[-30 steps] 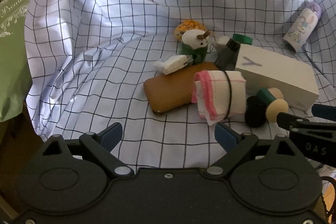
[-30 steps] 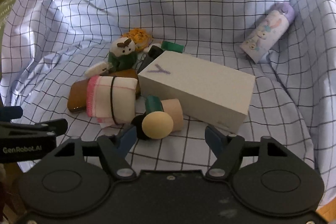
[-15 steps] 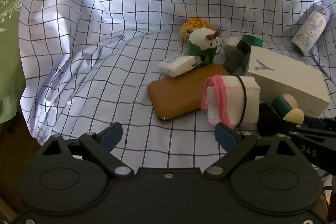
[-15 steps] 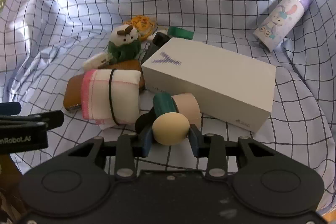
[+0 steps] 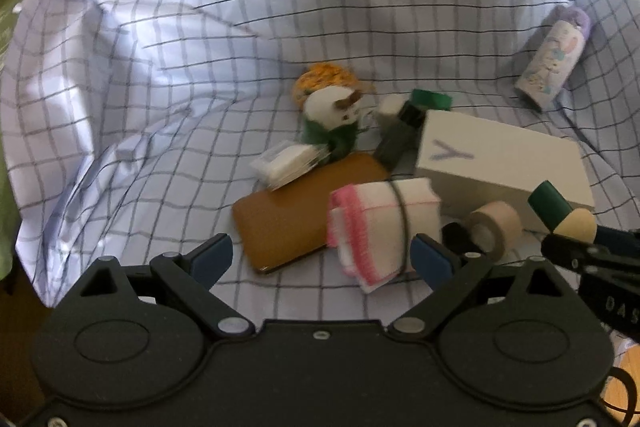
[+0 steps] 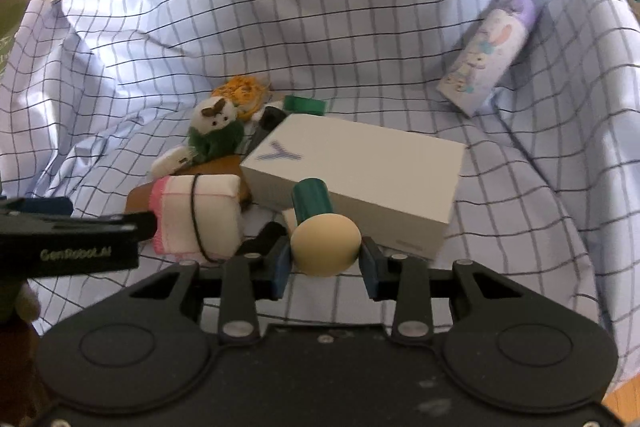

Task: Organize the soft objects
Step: 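Reach the left tool to the pink-edged towel while the right tool grasps the beige sponge ball, then grasp the pink-edged towel with the left tool and carry it over the basket, then release the towel into the basket while the right tool drops the sponge ball in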

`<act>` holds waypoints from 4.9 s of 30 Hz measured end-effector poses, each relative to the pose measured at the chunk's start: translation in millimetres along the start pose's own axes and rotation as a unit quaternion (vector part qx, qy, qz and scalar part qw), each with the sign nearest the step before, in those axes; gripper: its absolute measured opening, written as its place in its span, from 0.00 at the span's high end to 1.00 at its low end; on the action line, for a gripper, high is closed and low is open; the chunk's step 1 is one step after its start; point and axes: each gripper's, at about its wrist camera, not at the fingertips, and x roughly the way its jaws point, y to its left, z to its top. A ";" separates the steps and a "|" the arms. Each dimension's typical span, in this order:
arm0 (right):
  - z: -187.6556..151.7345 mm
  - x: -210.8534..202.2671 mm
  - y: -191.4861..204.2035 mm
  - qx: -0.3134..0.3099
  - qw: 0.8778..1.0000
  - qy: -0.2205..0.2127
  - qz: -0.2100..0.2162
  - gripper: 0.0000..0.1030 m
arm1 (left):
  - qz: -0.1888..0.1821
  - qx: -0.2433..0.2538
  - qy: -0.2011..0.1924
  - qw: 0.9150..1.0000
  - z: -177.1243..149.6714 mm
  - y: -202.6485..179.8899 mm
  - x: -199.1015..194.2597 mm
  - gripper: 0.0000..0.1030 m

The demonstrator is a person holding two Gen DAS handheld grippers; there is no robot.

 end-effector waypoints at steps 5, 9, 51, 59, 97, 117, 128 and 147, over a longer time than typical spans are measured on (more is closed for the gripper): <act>-7.4 -4.0 -10.0 0.010 1.000 0.008 -0.007 0.66 | -0.016 0.014 0.006 1.000 9.9 -20.3 10.1 0.09; -12.0 -4.8 -12.9 0.018 1.000 0.013 -0.007 0.66 | -0.019 0.008 0.020 1.000 17.8 -28.4 25.0 0.09; -99.5 -178.1 -6.8 0.020 0.995 -0.093 0.036 0.65 | -0.028 -0.077 -0.042 0.996 -69.0 -19.0 -157.0 0.27; -130.1 -217.5 -2.8 0.014 0.992 -0.120 0.042 0.65 | -0.023 -0.086 -0.047 0.995 -104.5 -23.9 -180.5 0.27; -137.2 -178.3 5.0 0.005 0.999 -0.045 0.017 0.64 | 0.021 -0.091 -0.009 0.996 -117.3 -25.2 -144.4 0.26; -138.1 -176.5 7.9 -0.003 0.999 -0.041 0.028 0.58 | 0.023 -0.096 0.040 0.994 -138.6 -24.8 -125.2 0.23; -139.5 -176.1 4.1 0.004 0.999 -0.038 0.027 0.58 | 0.027 -0.091 0.036 0.995 -140.4 -27.3 -127.3 0.23; -138.7 -174.0 -2.2 -0.002 0.999 -0.052 0.004 0.52 | 0.037 -0.076 0.015 0.996 -137.8 -25.7 -136.6 0.23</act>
